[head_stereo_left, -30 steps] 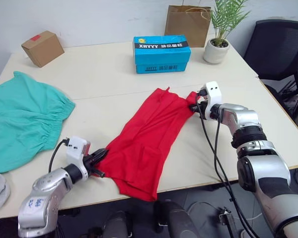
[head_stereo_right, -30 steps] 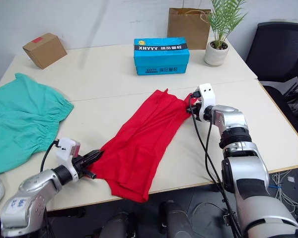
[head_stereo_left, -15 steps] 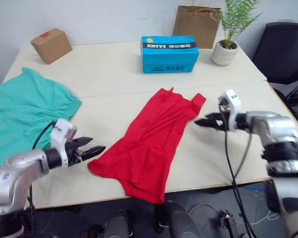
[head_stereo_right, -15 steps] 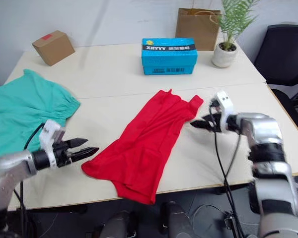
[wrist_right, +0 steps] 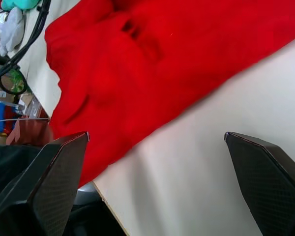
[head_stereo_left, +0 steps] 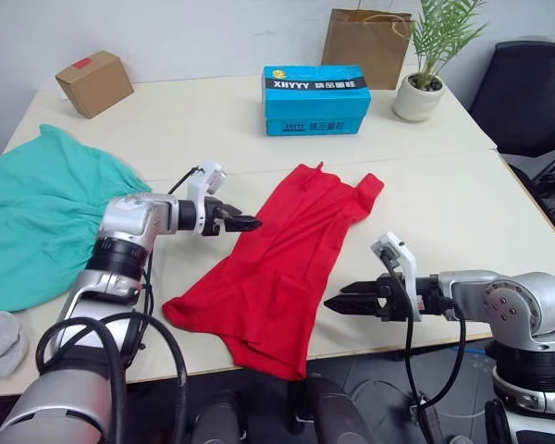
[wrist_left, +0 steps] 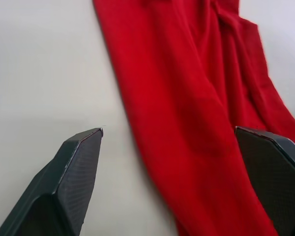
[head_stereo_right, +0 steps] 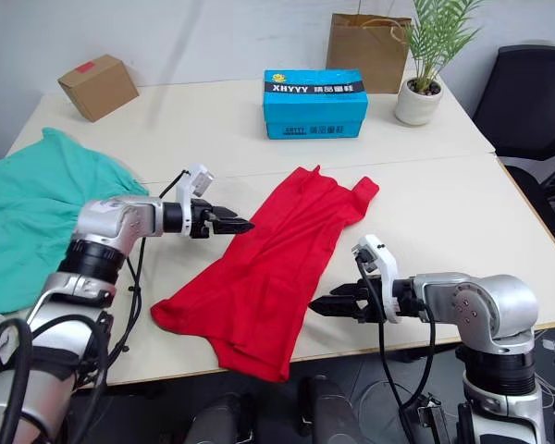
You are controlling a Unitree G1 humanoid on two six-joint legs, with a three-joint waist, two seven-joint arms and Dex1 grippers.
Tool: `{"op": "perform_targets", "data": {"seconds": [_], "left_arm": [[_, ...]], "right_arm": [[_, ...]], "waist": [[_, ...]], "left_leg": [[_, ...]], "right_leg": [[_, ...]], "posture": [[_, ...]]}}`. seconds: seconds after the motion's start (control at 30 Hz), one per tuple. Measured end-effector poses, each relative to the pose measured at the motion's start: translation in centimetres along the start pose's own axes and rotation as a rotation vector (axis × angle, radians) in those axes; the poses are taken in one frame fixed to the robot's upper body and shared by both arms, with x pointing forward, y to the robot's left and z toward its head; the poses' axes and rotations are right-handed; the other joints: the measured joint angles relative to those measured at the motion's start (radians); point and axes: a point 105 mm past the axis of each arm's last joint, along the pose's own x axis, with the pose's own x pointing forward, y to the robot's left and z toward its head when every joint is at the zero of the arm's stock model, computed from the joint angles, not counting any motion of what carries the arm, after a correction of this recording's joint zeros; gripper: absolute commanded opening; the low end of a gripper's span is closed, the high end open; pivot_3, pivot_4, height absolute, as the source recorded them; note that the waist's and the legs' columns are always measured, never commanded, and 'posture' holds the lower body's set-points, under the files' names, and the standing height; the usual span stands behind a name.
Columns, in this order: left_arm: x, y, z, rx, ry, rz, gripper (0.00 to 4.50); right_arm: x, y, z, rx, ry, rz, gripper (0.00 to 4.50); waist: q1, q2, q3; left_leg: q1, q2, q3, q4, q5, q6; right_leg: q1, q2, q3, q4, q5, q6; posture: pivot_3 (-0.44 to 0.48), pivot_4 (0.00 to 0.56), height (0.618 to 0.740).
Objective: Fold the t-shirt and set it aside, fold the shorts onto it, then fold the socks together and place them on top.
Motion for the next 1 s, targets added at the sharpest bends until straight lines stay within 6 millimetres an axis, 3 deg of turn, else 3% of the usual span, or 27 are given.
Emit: {"op": "perform_targets", "data": {"seconds": [0.23,0.3,0.47,0.7,0.8,1.0], "left_arm": [[1.9,0.4,0.2,0.025,0.088,-0.003,4.48],[2.1,0.2,0.2,0.033,0.105,-0.016,4.5],[3.7,-0.7,0.1,0.032,0.095,-0.061,3.28],[5.1,-1.6,-0.5,0.025,0.078,-0.106,1.06],[5.4,-1.6,-0.8,0.017,0.07,-0.112,0.09],[5.6,-1.2,-1.2,-0.001,0.002,-0.101,0.04]], "right_arm": [[1.5,0.7,-0.9,0.024,-0.014,0.013,4.5],[2.0,0.9,-0.9,0.033,-0.029,0.024,4.11],[3.5,1.6,-1.8,0.08,-0.03,0.062,2.51],[4.1,2.1,-2.1,0.1,-0.027,0.074,0.02],[4.2,2.1,-2.1,0.103,-0.033,0.071,0.0],[3.8,1.9,-1.8,0.108,-0.055,0.059,0.0]], "waist": [[0.002,-0.003,-0.001],[0.001,-0.003,-0.002],[0.002,-0.003,-0.002],[0.003,-0.004,-0.002],[0.001,-0.004,-0.002],[0.0,-0.004,-0.002]], "left_leg": [[0.002,0.0,-0.001,0.001,0.0,0.0],[0.002,0.0,-0.001,0.0,0.0,0.0],[0.001,0.0,-0.003,0.001,0.001,0.0],[0.0,-0.001,-0.004,0.002,0.001,0.001],[0.0,-0.001,-0.004,0.001,0.001,0.001],[0.0,-0.001,-0.004,0.001,0.001,0.0]], "right_leg": [[0.002,0.0,-0.001,0.001,0.0,0.0],[0.002,0.0,-0.001,0.001,0.0,0.0],[0.002,0.0,-0.001,0.002,0.0,0.0],[0.002,-0.001,-0.002,0.002,0.0,0.0],[0.002,-0.001,-0.003,0.002,0.0,0.0],[0.002,-0.001,-0.003,0.002,0.0,0.0]], "posture": [[0.0,0.15,0.74],[0.0,0.15,0.74],[0.0,0.15,0.74],[0.0,0.15,0.74],[0.0,0.15,0.74],[0.0,0.15,0.74]]}}
